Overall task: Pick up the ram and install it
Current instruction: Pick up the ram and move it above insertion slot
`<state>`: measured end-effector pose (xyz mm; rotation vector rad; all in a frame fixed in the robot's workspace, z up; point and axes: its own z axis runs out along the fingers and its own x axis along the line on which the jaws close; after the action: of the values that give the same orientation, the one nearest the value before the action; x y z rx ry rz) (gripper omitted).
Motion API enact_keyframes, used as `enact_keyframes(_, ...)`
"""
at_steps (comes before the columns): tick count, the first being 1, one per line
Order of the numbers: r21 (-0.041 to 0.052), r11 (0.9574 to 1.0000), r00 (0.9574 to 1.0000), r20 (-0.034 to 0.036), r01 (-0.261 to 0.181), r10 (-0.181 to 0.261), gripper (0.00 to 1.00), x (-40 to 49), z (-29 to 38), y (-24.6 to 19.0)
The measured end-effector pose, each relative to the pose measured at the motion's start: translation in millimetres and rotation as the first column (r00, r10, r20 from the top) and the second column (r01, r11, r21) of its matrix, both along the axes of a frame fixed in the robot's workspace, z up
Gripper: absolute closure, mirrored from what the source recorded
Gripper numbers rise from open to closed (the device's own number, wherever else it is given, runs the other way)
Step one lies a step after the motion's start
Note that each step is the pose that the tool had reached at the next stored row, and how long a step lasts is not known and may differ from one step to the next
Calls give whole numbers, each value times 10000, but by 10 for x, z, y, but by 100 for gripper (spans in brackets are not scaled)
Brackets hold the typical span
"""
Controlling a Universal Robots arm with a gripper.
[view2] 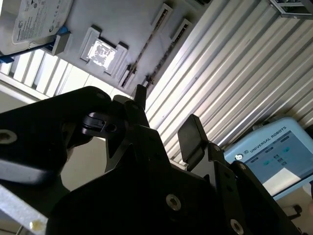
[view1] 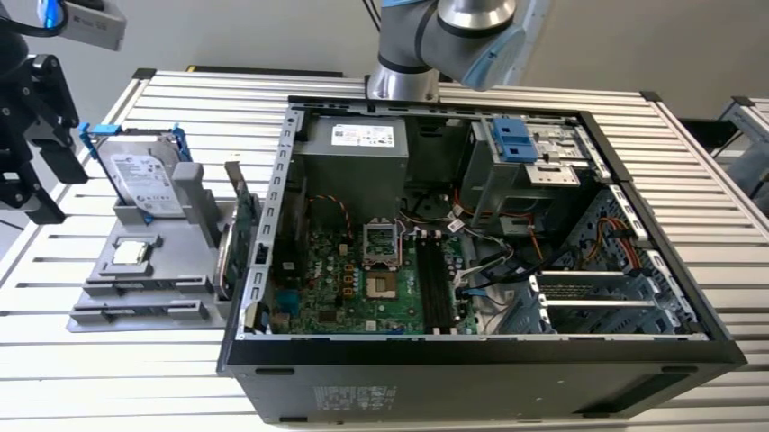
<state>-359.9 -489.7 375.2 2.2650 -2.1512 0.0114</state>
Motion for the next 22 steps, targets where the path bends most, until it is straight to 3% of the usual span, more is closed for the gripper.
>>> enact_keyframes(6, -15, 10000, 10000, 4, 0, 0, 0, 0, -7, 1)
enact_keyframes(22, -325, 9995, 10000, 2, 0, 0, 0, 0, -75, 2)
